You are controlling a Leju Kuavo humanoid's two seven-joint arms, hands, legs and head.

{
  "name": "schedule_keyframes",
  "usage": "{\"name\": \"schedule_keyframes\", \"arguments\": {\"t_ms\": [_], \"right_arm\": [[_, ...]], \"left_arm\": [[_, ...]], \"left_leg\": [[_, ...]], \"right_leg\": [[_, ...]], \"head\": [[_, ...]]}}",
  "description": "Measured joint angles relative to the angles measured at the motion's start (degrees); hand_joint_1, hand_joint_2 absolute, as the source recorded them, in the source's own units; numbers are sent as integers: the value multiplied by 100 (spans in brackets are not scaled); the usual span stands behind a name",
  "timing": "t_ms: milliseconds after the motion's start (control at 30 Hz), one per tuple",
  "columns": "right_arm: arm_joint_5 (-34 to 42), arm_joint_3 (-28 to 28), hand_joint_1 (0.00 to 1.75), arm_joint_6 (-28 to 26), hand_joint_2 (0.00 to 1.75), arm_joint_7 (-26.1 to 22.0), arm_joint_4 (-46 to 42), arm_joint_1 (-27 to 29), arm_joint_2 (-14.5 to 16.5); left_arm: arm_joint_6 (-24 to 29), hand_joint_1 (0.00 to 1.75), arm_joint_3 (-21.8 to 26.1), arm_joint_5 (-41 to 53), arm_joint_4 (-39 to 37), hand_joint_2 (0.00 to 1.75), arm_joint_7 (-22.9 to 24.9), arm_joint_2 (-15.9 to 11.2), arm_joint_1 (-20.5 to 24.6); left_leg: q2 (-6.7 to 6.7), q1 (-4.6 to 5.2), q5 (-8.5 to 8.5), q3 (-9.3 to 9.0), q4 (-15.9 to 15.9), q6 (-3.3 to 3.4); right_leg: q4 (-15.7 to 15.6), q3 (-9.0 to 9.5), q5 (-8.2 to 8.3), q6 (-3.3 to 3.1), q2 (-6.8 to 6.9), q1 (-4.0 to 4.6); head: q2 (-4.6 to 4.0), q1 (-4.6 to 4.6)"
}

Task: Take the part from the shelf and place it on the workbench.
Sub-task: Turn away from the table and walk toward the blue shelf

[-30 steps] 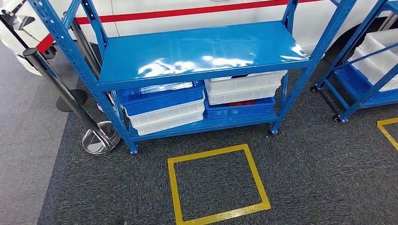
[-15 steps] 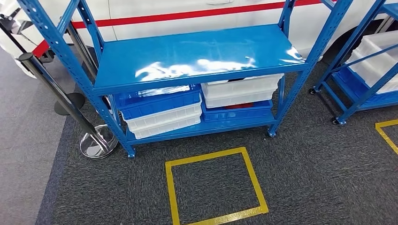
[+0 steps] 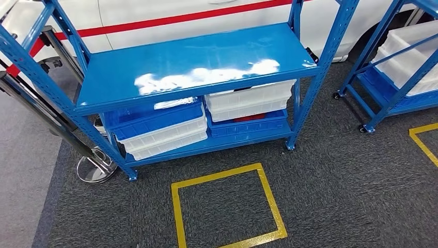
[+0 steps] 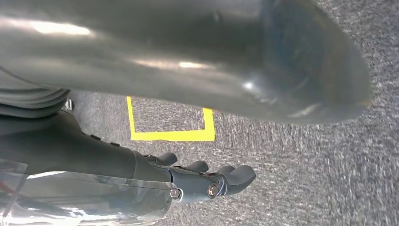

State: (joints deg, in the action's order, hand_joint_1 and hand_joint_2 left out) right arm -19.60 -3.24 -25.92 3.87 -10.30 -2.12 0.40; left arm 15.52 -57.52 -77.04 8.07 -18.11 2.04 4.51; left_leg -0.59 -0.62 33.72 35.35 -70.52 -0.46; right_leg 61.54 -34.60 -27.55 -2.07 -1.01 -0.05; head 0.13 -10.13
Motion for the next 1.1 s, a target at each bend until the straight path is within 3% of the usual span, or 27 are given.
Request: {"name": "schedule_keyframes", "arguments": {"t_ms": [67, 133, 200, 267, 333, 400, 433, 467, 500, 567, 633, 700, 767, 833, 900, 933, 967, 1000, 1100], "right_arm": [[9, -11, 0, -3, 0, 15, 1, 0, 21], [19, -17, 0, -8, 0, 49, 4, -5, 43], [24, -21, 0, -19, 0, 83, 5, -17, 45], [27, -24, 0, -33, 0, 104, 5, -16, 40], [29, -27, 0, -43, 0, 110, 5, -9, 37], [30, -29, 0, -46, 0, 109, 5, -1, 27], [30, -31, 0, -49, 0, 108, 5, 3, 19], [30, -33, 0, -52, 0, 106, 5, 8, 10], [29, -35, 0, -57, 0, 99, 5, 14, 3], [21, -37, 0, -74, 0, 76, 5, 23, 5], [-24, -36, 0, -91, 0, 18, 5, 24, 14], [-122, -32, 0, -108, 0, -86, 5, 25, 19], [-228, -20, 0, -124, 0, -178, 5, 25, 14], [-295, -11, 0, -130, 0, -232, 5, 20, 5], [-338, -7, 0, -129, 0, -279, 5, 18, -3], [-363, -2, 0, -128, 0, -301, 5, 18, -5], [-391, 7, 0, -126, 0, -320, 5, 14, -7], [-422, 19, 0, -121, 0, -331, 5, 7, -8], [-499, 71, 0, -81, 0, -308, 5, -38, -7]], "left_arm": [[11, 0, -1, 5, -2, 0, 0, -8, 14], [19, 0, -2, 9, -3, 0, -4, -16, 38], [25, 0, -3, 15, -2, 0, -7, -9, 48], [30, 0, -3, 19, -2, 0, -8, 8, 46], [30, 0, -3, 16, -1, 0, -16, 25, 52], [26, 0, -3, 7, -1, 0, -25, 40, 54], [21, 0, -3, 1, -1, 0, -31, 52, 51], [15, 0, -3, -10, -1, 0, -38, 65, 48], [8, 0, -3, -20, 0, 0, -48, 74, 46], [-2, 0, -2, -36, -1, 0, -70, 80, 44], [-4, 0, -1, -40, -1, 0, -86, 73, 46], [1, 0, 2, -55, -1, 0, -96, 70, 47], [8, 0, 13, -99, -1, 0, -102, 74, 43], [14, 0, 24, -142, -1, 0, -106, 78, 40], [21, 0, 29, -159, -1, 0, -115, 82, 29], [25, 0, 32, -174, 0, 0, -121, 84, 19], [30, 0, 35, -196, 0, 0, -130, 87, 7], [37, 0, 40, -216, 0, 0, -140, 89, -3], [54, 0, 80, -238, -1, 0, -183, 84, -8]], "left_leg": [[2, 133, -407, -207, 683, 292], [4, 233, -537, -309, 1043, 454], [6, 258, -607, -386, 1227, 462], [-11, 223, -744, -541, 1482, 443], [-30, 179, -822, -640, 1636, 378], [-34, 156, -812, -641, 1631, 335], [-34, 138, -794, -636, 1607, 306], [-34, 108, -767, -632, 1569, 270], [-32, 68, -729, -626, 1514, 223], [-30, 13, -605, -579, 1333, 93], [-27, 17, -484, -507, 1151, -9], [-23, 19, -442, -488, 1098, -49], [-16, -6, -370, -473, 1018, -87], [-7, -22, -97, -278, 577, -118], [-6, -21, 246, 92, -173, -119], [-5, -18, 317, 240, -455, -106], [-3, -12, 287, 311, -561, -80], [-1, -2, 147, 275, -437, -39], [14, 82, -420, -154, 616, 156]], "right_leg": [[-28, 63, -23, -21, -3, 45], [-71, 76, -19, 19, 5, 9], [-124, 101, 8, 86, 16, -34], [-79, 114, -33, 131, 33, -41], [350, -82, -303, 197, 43, -62], [1009, -424, -622, 291, 48, -118], [1200, -530, -658, 341, 54, -148], [1192, -531, -580, 392, 61, -175], [984, -430, -410, 444, 72, -204], [336, -113, -84, 532, 92, -256], [66, 7, -24, 431, 80, -262], [105, -18, -64, 255, 61, -238], [96, -17, -69, 185, 62, -232], [87, -18, -68, 145, 64, -227], [85, -24, -72, 123, 64, -202], [84, -24, -75, 116, 60, -184], [84, -18, -79, 109, 54, -165], [84, -7, -83, 103, 44, -145], [67, 30, -86, 101, 24, -107]], "head": [[-1, 5], [-1, 12], [0, 13], [-1, 15], [-1, 16], [0, 15], [0, 15], [-1, 14], [-1, 15], [-2, 15], [-1, 8], [-1, 1], [-1, 1], [-1, 1], [-2, 1], [-2, 1], [-1, 1], [-1, 1], [-1, 1]]}}
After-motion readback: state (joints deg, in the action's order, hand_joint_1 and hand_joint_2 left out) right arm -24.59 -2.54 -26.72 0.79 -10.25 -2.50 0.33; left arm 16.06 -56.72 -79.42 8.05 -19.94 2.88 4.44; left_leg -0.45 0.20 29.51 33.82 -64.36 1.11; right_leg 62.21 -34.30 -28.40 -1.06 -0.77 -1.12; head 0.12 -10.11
